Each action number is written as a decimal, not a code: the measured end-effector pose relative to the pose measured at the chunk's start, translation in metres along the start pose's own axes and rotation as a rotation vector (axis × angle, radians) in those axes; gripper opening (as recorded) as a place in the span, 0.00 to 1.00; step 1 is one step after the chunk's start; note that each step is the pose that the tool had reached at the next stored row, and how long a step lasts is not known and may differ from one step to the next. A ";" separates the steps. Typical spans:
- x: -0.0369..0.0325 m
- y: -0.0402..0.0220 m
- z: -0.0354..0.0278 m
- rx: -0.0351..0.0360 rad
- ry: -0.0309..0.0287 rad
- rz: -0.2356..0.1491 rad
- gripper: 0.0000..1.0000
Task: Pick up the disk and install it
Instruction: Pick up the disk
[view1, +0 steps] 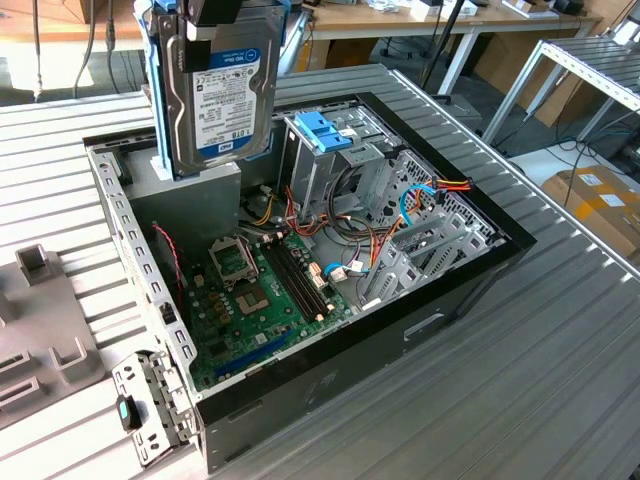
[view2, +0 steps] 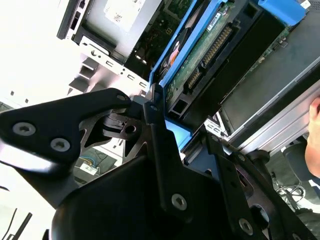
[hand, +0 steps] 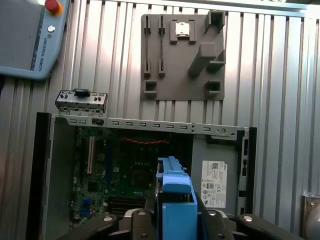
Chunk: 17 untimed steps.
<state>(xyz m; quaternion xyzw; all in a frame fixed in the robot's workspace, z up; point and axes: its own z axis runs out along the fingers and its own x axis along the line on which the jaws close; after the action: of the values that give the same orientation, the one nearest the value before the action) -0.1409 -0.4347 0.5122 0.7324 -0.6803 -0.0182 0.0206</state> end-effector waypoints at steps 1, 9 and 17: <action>0.0001 -0.0012 -0.0001 0.0000 0.0000 0.000 0.37; 0.0009 -0.0126 -0.0005 0.0000 0.0000 0.000 0.37; 0.0018 -0.0229 -0.0009 0.0000 0.0000 0.000 0.37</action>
<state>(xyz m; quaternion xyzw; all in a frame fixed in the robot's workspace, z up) -0.1179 -0.4348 0.5119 0.7324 -0.6803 -0.0182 0.0206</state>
